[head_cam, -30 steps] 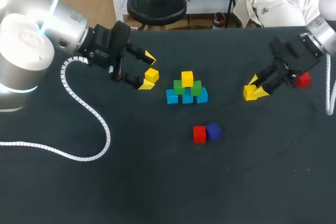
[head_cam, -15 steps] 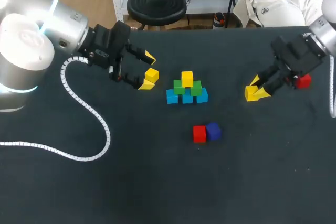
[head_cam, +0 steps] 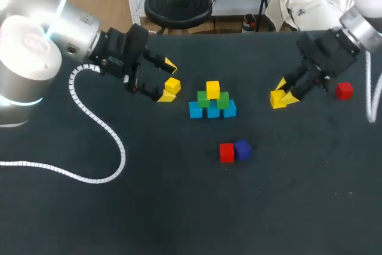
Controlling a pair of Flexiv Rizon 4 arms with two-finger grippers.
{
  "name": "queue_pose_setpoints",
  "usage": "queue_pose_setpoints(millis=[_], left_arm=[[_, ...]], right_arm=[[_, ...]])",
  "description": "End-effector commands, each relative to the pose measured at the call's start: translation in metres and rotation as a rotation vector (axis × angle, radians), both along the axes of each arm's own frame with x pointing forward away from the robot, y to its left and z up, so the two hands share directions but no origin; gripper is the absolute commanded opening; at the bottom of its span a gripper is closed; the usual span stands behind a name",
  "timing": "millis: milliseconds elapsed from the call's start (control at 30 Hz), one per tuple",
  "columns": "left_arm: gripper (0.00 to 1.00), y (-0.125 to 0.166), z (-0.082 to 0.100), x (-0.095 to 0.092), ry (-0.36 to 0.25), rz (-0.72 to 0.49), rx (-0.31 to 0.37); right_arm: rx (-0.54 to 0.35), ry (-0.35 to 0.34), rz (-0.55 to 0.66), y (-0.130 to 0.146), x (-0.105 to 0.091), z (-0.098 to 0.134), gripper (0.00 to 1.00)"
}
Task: Place the blue cubes, place green cubes on the blue cubes, place the yellow cubes on the green cubes, then place the red cubes on the yellow cubes, and place purple cube on the red cubes.
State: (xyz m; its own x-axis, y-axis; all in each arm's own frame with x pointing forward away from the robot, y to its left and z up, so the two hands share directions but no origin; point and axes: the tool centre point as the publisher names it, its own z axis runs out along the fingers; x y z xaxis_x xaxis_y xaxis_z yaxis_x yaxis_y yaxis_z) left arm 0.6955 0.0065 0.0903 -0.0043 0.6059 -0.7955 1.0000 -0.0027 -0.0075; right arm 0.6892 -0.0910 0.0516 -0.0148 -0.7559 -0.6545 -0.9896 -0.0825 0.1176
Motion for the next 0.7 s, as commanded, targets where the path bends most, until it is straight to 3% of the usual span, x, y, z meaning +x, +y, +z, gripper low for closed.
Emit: queue_pose_setpoints(millis=[33, 433, 700], left_arm=[[1.00, 0.001, -0.001, 0.000, -0.002, -0.002, -0.003], [1.00, 0.001, -0.001, 0.000, -0.002, -0.002, -0.003], [1.00, 0.001, -0.001, 0.000, -0.002, -0.002, -0.003]], right_arm=[[-0.020, 0.005, -0.010, 0.009, 0.003, 0.009, 0.00], [-0.029, -0.050, -0.019, 0.037, 0.000, 0.035, 0.00], [-0.033, -0.053, 0.002, 0.039, 0.002, 0.036, 0.00]])
